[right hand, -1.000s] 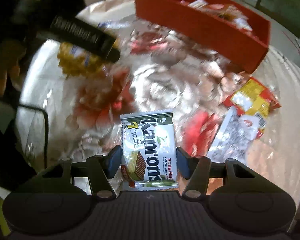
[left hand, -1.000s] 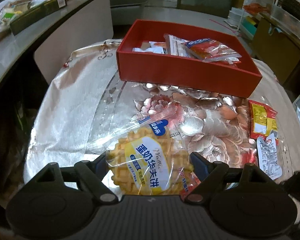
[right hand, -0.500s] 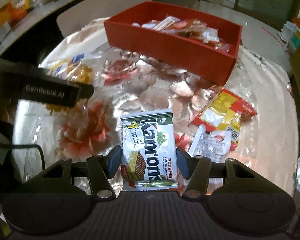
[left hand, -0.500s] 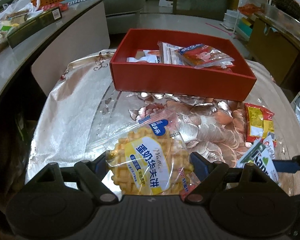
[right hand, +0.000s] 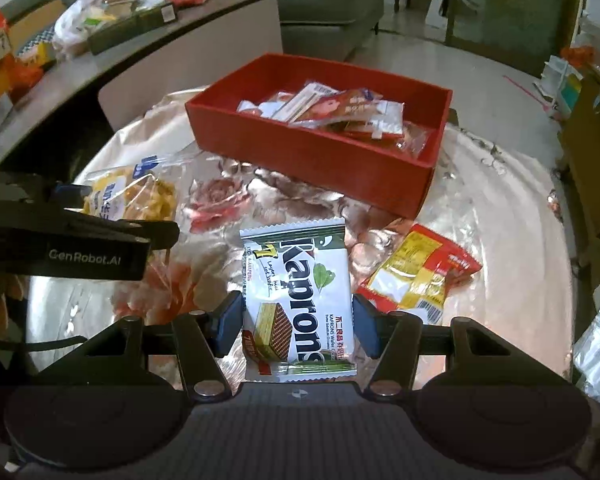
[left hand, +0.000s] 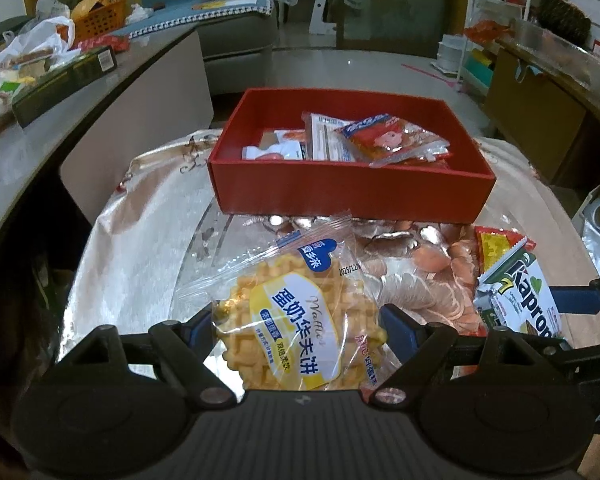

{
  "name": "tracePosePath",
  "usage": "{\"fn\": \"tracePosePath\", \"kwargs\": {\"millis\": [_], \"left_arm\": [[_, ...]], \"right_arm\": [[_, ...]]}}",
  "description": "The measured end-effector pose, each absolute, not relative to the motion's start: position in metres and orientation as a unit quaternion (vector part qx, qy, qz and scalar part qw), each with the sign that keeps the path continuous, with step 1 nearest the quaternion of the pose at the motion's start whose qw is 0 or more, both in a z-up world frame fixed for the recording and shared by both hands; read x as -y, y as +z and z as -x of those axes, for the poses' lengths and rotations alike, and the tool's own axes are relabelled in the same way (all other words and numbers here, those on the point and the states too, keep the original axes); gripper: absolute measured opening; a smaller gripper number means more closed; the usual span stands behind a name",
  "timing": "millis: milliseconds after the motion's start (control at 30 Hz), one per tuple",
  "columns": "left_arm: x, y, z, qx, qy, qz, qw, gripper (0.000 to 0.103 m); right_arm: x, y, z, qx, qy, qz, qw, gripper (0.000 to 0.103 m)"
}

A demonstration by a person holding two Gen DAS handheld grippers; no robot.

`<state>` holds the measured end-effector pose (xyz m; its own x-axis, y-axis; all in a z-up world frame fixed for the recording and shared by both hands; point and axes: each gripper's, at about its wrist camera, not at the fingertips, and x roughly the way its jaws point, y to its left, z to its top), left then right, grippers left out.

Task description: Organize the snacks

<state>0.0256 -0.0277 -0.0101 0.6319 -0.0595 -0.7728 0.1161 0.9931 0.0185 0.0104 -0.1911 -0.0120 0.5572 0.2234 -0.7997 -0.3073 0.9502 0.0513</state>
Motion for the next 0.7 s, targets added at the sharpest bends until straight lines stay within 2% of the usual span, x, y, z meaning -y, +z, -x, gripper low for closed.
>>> {"fn": "tracePosePath", "kwargs": {"millis": [700], "left_arm": [[0.040,0.021,-0.039,-0.348,-0.043,-0.048,0.935,0.077]], "right_arm": [[0.206,0.022,-0.027,-0.387,0.139,0.017,0.911,0.065]]}}
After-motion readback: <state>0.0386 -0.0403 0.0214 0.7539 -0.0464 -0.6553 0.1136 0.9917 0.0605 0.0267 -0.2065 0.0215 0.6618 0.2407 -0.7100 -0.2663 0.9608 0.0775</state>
